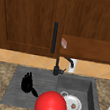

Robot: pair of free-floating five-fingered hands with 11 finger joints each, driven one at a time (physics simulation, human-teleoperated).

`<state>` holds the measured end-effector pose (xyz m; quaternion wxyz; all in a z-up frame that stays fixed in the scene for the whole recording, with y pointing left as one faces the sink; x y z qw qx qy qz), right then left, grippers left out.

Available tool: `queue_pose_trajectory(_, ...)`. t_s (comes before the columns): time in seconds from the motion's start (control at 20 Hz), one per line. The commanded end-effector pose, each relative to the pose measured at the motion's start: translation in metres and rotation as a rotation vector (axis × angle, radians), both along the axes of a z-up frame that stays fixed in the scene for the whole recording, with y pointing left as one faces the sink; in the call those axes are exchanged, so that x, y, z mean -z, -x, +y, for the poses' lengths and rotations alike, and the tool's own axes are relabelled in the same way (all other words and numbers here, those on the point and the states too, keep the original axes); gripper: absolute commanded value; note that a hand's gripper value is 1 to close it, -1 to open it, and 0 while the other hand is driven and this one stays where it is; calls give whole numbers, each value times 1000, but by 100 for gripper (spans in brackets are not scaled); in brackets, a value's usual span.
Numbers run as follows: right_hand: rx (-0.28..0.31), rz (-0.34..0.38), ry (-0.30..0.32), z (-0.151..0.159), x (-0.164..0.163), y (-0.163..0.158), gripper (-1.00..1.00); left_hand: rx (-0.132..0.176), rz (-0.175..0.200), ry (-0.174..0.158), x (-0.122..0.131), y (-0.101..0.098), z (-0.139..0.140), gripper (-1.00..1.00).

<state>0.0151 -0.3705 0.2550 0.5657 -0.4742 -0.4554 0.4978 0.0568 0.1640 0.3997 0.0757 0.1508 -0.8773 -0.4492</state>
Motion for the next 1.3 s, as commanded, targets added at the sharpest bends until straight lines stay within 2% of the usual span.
queue_pose_trajectory(0.0,0,0,0,0,0,0,0,0,4,72,-21,0,14,-100)
queue_pose_trajectory(0.05,0,0,0,0,0,0,0,32,3,40,-18,-1,16,-100)
queue_pose_trajectory(0.1,0,0,0,0,0,0,0,60,-1,5,-15,0,6,-100)
queue_pose_trajectory(0.15,0,0,0,0,0,0,0,3,3,5,-10,0,6,-100)
queue_pose_trajectory(0.2,0,0,0,0,0,0,0,2,13,10,-10,0,13,-100)
queue_pose_trajectory(0.25,0,0,0,0,0,0,0,19,2,-8,-12,1,9,-100)
queue_pose_trajectory(0.3,0,0,0,0,0,0,0,2,-6,-14,-12,1,5,-100)
queue_pose_trajectory(0.4,0,0,0,0,0,0,0,2,2,12,-12,0,9,-100)
queue_pose_trajectory(0.45,0,0,0,0,0,0,0,3,2,7,-12,-3,9,-100)
queue_pose_trajectory(0.5,0,0,0,0,0,0,0,3,-21,18,-17,0,12,-100)
queue_pose_trajectory(0.55,0,0,0,0,0,0,0,3,-51,52,-27,0,13,-100)
queue_pose_trajectory(0.65,0,0,0,0,0,0,0,-12,-35,41,-45,-8,-2,-100)
queue_pose_trajectory(0.85,0,0,0,0,0,0,0,-57,-64,43,-59,-5,-13,-100)
queue_pose_trajectory(1.0,0,0,0,0,0,0,0,-73,-83,43,-74,-4,-24,-100)
queue_pose_trajectory(1.25,0,0,0,0,0,0,0,-96,-108,74,-94,-5,-40,-100)
